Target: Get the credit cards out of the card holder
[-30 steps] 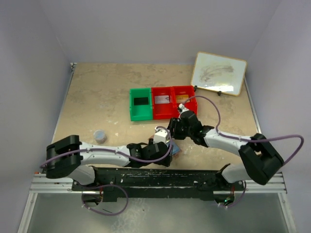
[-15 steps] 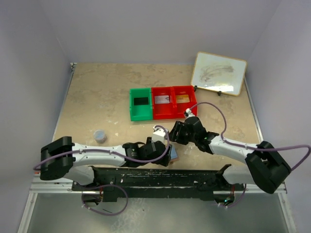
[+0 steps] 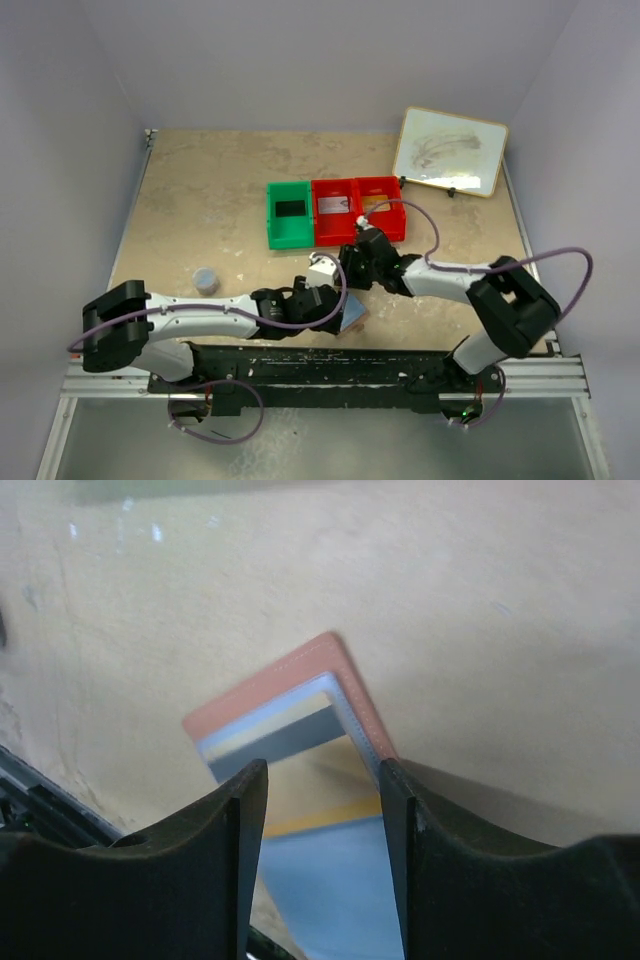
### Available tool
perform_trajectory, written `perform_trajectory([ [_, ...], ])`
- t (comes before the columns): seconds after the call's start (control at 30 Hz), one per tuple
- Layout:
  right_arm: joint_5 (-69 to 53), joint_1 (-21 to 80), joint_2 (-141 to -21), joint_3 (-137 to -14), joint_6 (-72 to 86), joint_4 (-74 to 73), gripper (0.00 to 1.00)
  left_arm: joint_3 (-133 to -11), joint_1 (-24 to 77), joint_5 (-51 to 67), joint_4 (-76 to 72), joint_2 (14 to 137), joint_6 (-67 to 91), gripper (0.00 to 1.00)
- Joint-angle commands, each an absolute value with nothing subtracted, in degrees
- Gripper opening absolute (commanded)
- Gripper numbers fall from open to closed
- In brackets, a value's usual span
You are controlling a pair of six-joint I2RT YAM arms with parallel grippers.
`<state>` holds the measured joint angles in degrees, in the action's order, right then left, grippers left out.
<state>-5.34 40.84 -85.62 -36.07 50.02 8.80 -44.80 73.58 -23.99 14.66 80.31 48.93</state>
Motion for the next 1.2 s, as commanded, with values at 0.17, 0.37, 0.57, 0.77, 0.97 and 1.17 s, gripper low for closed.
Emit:
perform_trajectory([
  [0.17, -7.8, 49.6, -99.2, -50.3, 42.2, 7.2, 0.49, -44.3, 72.9, -42.1, 25.5, 68.5, 59.1, 0.71],
  [0.37, -4.9, 49.4, -94.3, -50.1, 44.8, 3.0, 0.50, -40.1, 72.9, -45.3, 29.3, 61.2, 63.7, 0.69],
  [0.57, -2.7, 49.2, -87.7, -47.7, 46.7, 1.7, 0.50, -37.4, 72.9, -41.8, 27.2, 60.4, 64.9, 0.67],
  [0.77, -6.4, 49.0, -85.2, -42.8, 46.7, 3.1, 0.45, -37.7, 72.9, -38.2, 23.3, 66.0, 66.2, 0.65],
  [0.97, -10.1, 49.0, -82.9, -36.8, 48.9, 8.6, 0.43, -39.5, 72.9, -36.5, 21.1, 71.3, 67.0, 0.56],
  [1.17, -10.8, 48.9, -84.9, -34.3, 49.2, 11.4, 0.41, -40.7, 72.9, -34.9, 19.0, 74.8, 66.0, 0.55],
])
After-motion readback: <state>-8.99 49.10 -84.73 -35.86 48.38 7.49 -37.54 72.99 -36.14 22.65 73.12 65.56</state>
